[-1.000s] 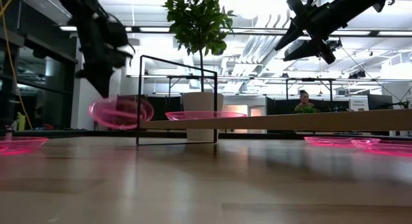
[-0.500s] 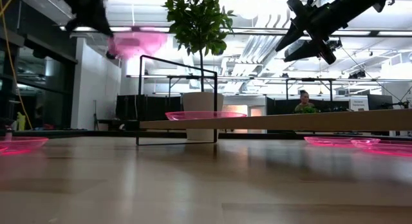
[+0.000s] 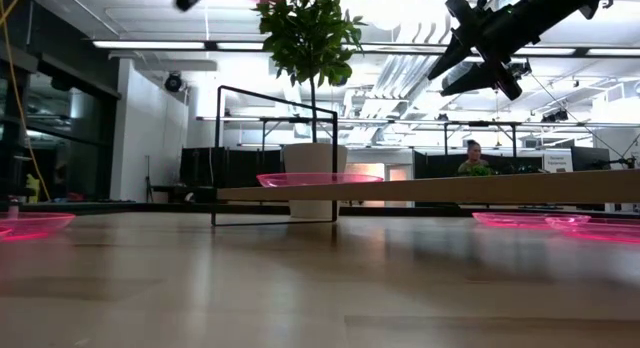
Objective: Place and stack plates onto a shelf
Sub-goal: Stack the pink plate on top of the other pink plate on the shelf
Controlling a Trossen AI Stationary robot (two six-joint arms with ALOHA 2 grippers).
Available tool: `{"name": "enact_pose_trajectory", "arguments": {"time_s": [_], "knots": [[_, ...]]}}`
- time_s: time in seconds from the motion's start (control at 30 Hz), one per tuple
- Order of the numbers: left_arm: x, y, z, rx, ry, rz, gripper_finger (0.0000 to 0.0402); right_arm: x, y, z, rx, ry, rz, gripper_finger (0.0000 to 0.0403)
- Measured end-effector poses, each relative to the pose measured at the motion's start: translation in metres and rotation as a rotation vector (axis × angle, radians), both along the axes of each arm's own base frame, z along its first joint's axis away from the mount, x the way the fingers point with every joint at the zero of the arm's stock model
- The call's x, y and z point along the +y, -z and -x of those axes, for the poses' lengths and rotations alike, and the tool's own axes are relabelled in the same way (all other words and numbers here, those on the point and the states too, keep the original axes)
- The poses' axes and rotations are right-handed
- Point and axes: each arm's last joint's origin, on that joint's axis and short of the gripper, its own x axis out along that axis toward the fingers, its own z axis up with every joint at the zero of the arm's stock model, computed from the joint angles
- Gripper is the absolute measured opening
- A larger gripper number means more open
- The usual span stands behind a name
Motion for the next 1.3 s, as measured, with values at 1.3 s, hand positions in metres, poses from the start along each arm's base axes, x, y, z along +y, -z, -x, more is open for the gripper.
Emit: {"name": "enact_pose_trajectory", "arguments": {"time_s": [1.3], "knots": [[-0.087, 0.141, -0.097, 0.075, -0.884, 0.623, 0.0000, 0.001, 0.007, 0.004, 0.088, -0.011, -0.010, 0.0167]]}}
